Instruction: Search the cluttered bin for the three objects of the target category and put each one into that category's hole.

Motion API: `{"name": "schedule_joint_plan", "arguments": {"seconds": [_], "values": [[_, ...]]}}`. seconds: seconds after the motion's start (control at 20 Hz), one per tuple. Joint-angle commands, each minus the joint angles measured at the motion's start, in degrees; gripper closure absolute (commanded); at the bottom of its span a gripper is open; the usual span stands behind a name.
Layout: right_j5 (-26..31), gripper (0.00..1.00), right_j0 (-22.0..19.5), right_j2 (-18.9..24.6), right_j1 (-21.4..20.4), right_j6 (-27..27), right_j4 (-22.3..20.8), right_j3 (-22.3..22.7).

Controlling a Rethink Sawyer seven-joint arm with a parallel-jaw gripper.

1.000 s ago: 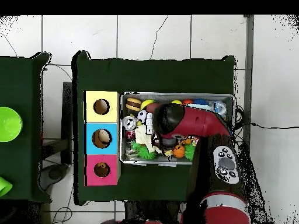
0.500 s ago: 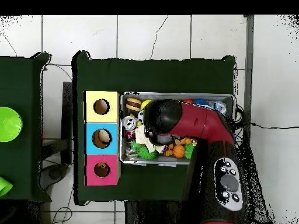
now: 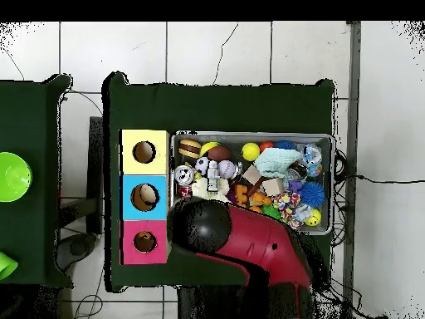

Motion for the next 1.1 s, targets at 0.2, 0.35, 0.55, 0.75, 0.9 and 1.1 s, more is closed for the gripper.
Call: {"name": "schedule_joint_plan", "arguments": {"seconds": [0.2, 0.35, 0.55, 0.75, 0.9, 1.1], "values": [[-6.56, 1.00, 7.00, -5.25, -12.40, 16.02, 5.32, 25.03], [-13.96, 1.00, 8.29, -4.30, -13.36, 15.68, 9.17, 30.87], [-26.67, 1.00, 7.76, 2.59, -11.70, 16.48, 16.26, 37.79], [-43.25, 1.00, 2.57, 14.97, -5.57, 23.06, 15.82, 43.65], [-47.16, 1.00, 2.27, 16.95, -2.42, 25.94, 14.48, 44.54], [-52.48, 1.00, 2.77, 18.39, 2.55, 30.03, 12.34, 45.05]]}}
